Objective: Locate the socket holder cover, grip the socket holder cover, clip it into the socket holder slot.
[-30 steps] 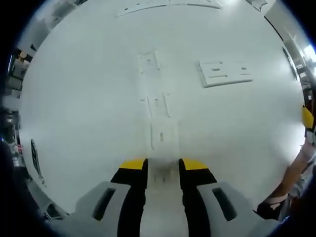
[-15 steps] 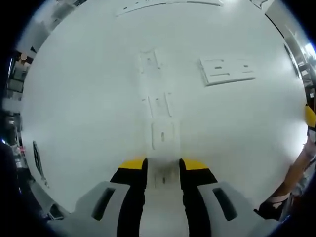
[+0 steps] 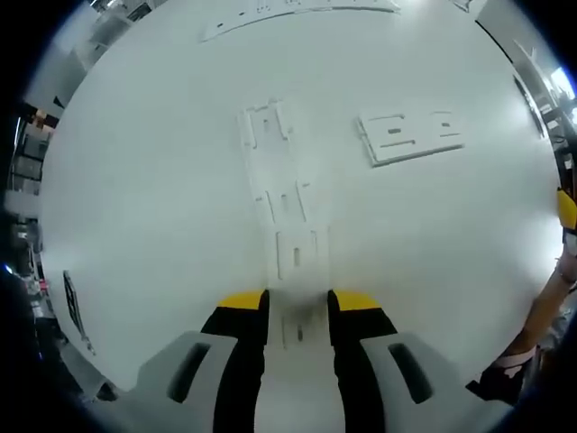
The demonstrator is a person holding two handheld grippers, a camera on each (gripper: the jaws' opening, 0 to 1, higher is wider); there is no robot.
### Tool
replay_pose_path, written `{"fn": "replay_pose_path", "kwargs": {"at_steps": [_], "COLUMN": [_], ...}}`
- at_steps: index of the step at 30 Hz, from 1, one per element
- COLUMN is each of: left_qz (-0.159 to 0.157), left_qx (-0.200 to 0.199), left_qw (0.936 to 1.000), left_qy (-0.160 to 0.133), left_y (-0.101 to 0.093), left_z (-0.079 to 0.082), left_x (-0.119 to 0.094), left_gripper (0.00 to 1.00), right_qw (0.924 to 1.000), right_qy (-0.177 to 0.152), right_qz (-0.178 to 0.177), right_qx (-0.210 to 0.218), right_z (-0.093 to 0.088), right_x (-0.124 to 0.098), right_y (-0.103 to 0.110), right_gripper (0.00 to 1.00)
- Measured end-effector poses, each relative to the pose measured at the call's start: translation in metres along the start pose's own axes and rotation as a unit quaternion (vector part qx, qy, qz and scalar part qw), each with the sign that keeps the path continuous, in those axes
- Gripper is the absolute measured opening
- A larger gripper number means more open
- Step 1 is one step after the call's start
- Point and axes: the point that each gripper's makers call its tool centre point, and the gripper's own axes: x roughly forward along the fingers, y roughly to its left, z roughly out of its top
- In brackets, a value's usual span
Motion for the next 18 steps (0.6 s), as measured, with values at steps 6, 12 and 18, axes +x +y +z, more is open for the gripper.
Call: {"fn": "replay_pose_path", "kwargs": {"at_steps": [6,12,18], "left_qz": [0.003,0.008,0.013], "left_qx": [0.004,0.004,0.006], "left_qw": [0.9998,0.9995,0.9994], "left_qy": [-0.022,-0.030,-0.031], "left_y": [0.003,0.007,0.011], "left_z": [0.013,0.021,0.023], "left_x": [0.001,0.000,0.000], "left_gripper": [0.27,0.27,0.27], "right_qw": [1.0000,1.0000,1.0000], "right_qy": [0.000,0.000,-0.001], "right_qz": [0.000,0.000,0.001], "right_qx": [0.001,0.001,0.002], "right_z": [0.001,0.002,0.005], "right_x": [0.001,0.002,0.002], "right_y": [0.000,0.003,0.008], "right_gripper": [0.64,0.63,0.63]}}
